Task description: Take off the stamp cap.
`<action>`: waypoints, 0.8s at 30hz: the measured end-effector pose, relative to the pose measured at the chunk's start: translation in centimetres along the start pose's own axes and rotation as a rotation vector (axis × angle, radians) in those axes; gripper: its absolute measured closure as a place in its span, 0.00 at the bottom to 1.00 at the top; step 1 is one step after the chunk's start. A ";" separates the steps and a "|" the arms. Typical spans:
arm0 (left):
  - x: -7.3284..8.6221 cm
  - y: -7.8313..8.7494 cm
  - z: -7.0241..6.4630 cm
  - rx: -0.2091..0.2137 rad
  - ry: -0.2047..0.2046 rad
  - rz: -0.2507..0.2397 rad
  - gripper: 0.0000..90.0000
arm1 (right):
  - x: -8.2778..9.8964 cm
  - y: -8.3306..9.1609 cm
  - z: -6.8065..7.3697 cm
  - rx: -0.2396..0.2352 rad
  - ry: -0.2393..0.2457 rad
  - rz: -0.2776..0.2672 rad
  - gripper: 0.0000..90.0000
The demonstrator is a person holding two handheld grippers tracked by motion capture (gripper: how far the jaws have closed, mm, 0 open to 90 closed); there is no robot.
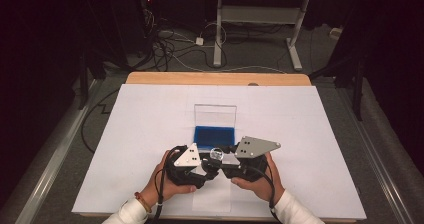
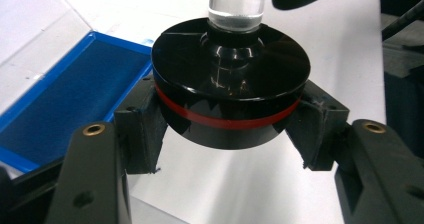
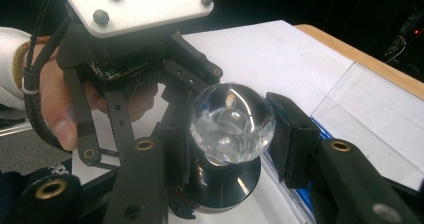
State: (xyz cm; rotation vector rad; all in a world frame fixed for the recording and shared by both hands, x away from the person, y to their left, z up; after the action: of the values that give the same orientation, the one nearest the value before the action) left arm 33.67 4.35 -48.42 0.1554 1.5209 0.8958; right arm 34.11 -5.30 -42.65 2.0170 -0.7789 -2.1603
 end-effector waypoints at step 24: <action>1.0 0.3 0.1 -0.115 -0.168 0.065 0.41 | 1.4 0.1 -0.6 -0.105 -0.121 0.041 0.63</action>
State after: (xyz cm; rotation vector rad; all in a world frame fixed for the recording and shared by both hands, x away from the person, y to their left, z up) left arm 33.45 5.22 -49.04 0.1925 1.3119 0.9946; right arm 34.43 -6.14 -43.87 1.8195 -0.6972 -2.2667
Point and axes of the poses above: each handheld gripper's, and its own axes: y roughly backward along the jaws, x roughly out of its underside, z roughly to its left, the point moved 8 cm from there along -y, roughly forward along the jaws, and after that the axes turned 8 degrees about -x, right-handed, at the moved point
